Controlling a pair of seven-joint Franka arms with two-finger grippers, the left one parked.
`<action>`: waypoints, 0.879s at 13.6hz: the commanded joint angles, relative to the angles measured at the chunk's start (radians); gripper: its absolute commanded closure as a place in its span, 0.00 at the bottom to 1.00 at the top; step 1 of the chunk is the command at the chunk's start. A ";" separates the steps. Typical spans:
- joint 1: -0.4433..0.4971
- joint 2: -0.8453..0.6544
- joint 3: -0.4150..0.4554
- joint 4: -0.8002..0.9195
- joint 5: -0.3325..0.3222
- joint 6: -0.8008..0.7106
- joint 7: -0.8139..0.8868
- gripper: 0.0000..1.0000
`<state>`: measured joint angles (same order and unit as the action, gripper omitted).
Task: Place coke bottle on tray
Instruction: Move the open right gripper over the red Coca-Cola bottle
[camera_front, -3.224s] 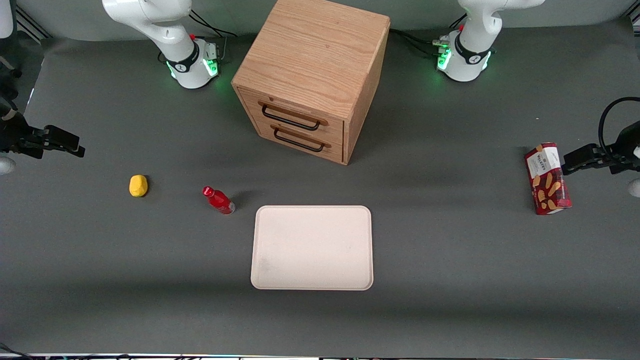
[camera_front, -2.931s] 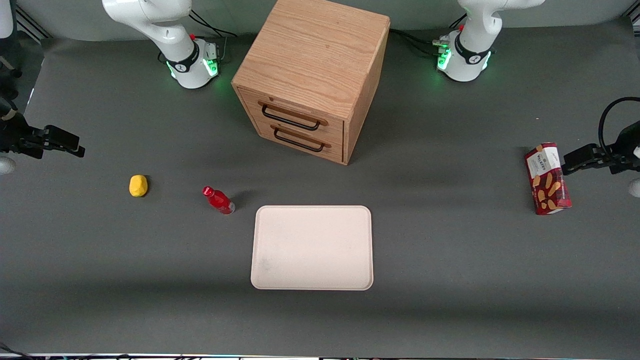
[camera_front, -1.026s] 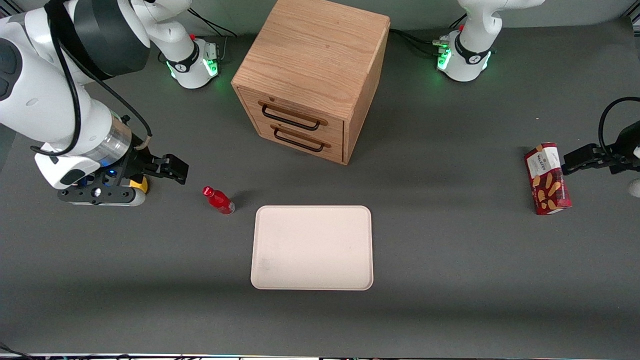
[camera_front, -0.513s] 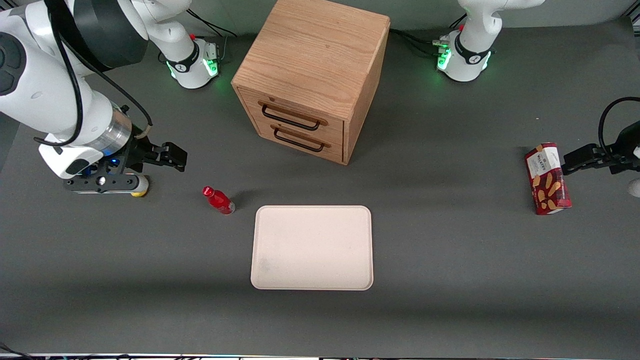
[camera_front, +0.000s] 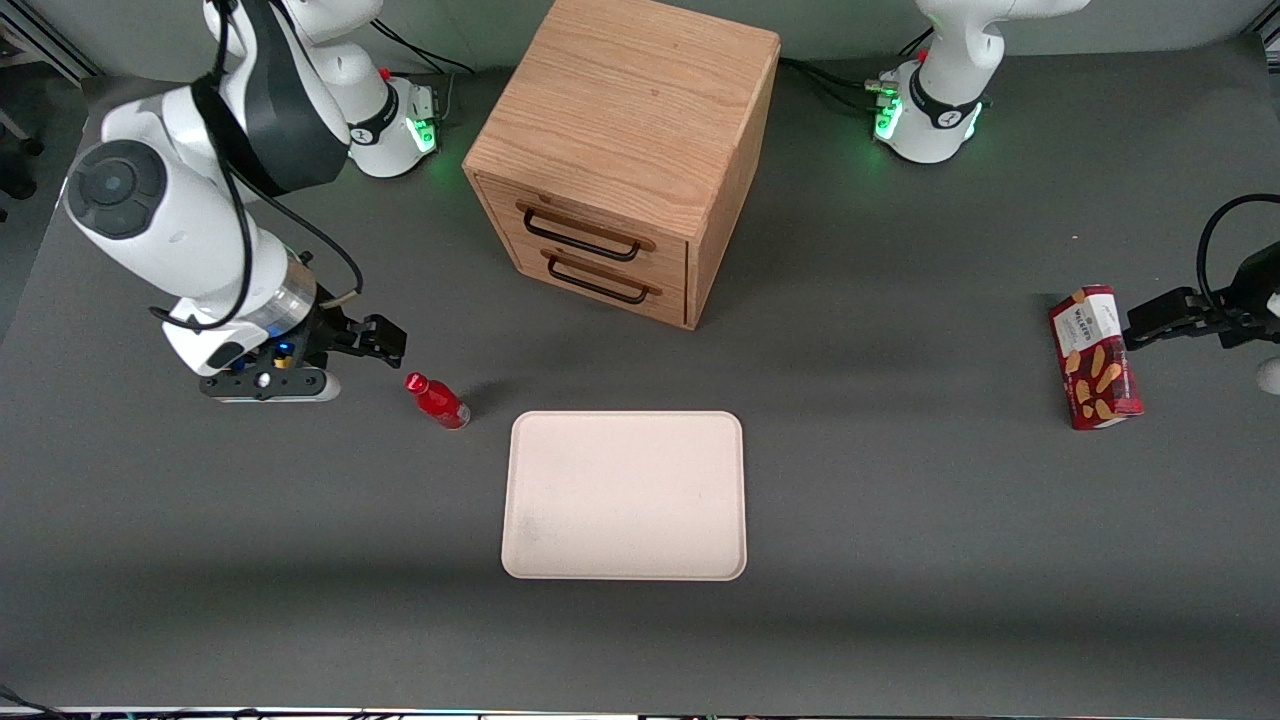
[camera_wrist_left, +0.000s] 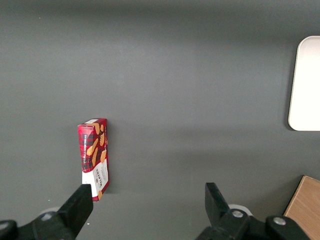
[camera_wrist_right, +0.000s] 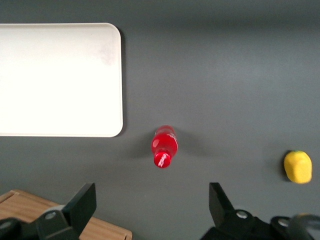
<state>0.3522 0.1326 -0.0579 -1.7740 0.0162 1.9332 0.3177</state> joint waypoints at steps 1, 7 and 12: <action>0.017 -0.071 -0.008 -0.172 0.013 0.145 -0.020 0.00; 0.021 -0.048 -0.008 -0.412 0.005 0.513 -0.020 0.01; 0.019 0.019 -0.008 -0.443 0.004 0.624 -0.020 0.01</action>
<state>0.3608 0.1419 -0.0578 -2.2141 0.0158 2.5318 0.3165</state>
